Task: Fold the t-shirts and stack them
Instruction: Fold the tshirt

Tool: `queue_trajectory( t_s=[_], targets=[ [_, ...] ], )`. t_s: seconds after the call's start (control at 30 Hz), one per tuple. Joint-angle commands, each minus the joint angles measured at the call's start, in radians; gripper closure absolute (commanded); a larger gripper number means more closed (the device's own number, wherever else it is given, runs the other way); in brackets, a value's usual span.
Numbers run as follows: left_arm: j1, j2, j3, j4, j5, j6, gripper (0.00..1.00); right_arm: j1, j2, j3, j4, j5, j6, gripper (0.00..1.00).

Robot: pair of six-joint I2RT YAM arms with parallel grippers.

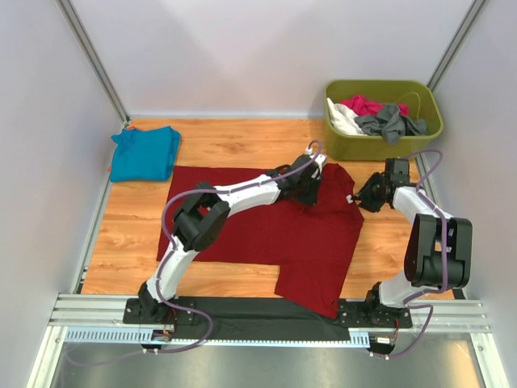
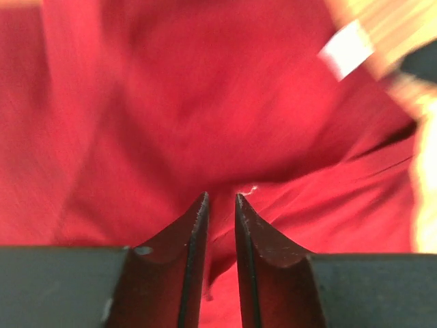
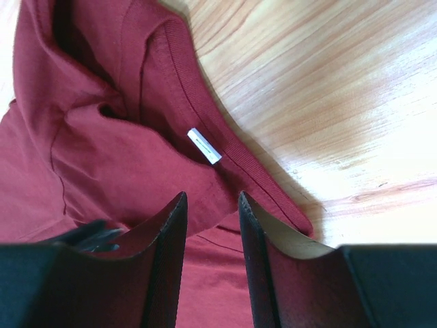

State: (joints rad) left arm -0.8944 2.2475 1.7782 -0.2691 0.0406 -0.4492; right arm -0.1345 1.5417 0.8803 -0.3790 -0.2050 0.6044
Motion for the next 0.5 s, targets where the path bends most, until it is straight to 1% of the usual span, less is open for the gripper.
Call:
queue_trajectory(
  t_s=[0.0, 0.03, 0.2, 0.33, 0.47],
  targets=[
    [-0.005, -0.012, -0.060, 0.034, 0.030, -0.036, 0.72, -0.002, -0.052, -0.009, 0.029, -0.014, -0.017, 0.62],
    [-0.005, -0.020, -0.071, 0.042, 0.036, -0.039, 0.74, -0.002, -0.054, -0.009, 0.029, -0.014, -0.017, 0.62],
    [-0.005, -0.046, -0.128, 0.067, 0.094, -0.039, 0.77, -0.002, -0.078, -0.027, 0.038, -0.020, -0.012, 0.62],
    [-0.023, -0.097, -0.212, 0.126, 0.142, -0.039, 0.77, -0.002, -0.081, -0.044, 0.045, -0.011, -0.012, 0.62],
    [-0.037, -0.135, -0.263, 0.156, 0.182, -0.039, 0.77, -0.002, -0.077, -0.053, 0.057, -0.013, -0.003, 0.63]
  ],
)
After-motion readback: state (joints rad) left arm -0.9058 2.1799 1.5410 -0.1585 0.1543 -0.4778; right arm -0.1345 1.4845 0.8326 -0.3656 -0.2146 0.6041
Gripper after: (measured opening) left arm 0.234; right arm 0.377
